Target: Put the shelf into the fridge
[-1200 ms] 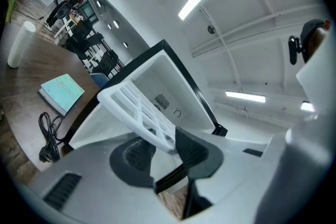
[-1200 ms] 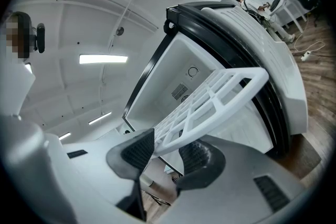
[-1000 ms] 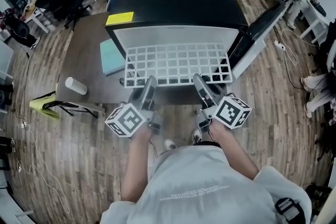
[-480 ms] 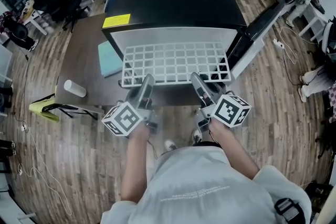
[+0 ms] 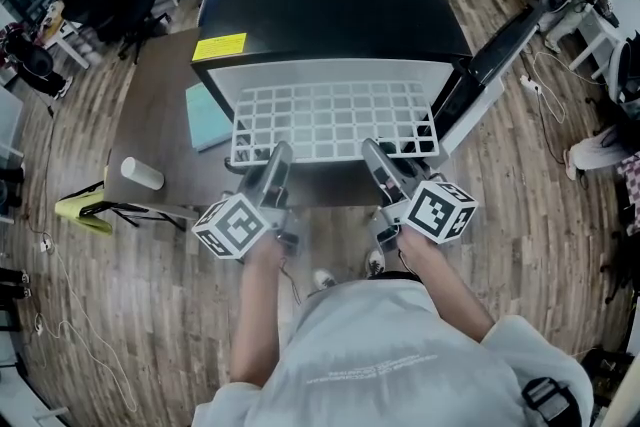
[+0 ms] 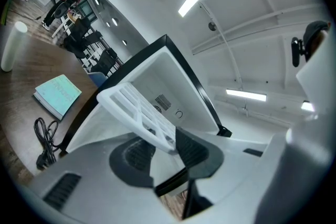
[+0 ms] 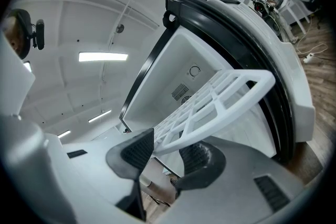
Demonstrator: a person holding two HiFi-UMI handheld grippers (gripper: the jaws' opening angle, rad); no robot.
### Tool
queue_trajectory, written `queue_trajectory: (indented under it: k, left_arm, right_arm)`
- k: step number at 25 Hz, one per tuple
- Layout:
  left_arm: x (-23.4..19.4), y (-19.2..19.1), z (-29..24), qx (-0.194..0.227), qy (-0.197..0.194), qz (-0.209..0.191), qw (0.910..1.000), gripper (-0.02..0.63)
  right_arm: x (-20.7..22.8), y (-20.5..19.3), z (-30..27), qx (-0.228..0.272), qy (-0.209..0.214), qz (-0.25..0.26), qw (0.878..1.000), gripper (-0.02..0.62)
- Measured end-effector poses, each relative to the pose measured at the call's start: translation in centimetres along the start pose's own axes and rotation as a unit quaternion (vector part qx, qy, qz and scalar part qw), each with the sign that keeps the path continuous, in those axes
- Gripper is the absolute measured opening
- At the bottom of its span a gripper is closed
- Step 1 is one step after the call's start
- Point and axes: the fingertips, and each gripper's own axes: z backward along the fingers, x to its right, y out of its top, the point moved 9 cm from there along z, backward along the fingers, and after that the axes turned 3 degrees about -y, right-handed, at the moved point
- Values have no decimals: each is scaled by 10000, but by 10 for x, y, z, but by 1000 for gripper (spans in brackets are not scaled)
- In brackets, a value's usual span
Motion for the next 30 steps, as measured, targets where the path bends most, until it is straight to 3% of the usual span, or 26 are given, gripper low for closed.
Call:
queue_trajectory:
  k: [22,28,30]
  left_arm:
    - [-14,7,-21,56,-176,-44,9998,112]
    - [-11,3,-9,-198,-279,-387,9987,152]
    - [-12,1,-2,-145,-370,-249,9989,152]
  right_arm:
    - [12,8,-19,-56,-37,50,10000,158]
    - [9,5,-5,-6,-266,260,9993,178]
    - [8,4,3,78,-397,266,9988,176]
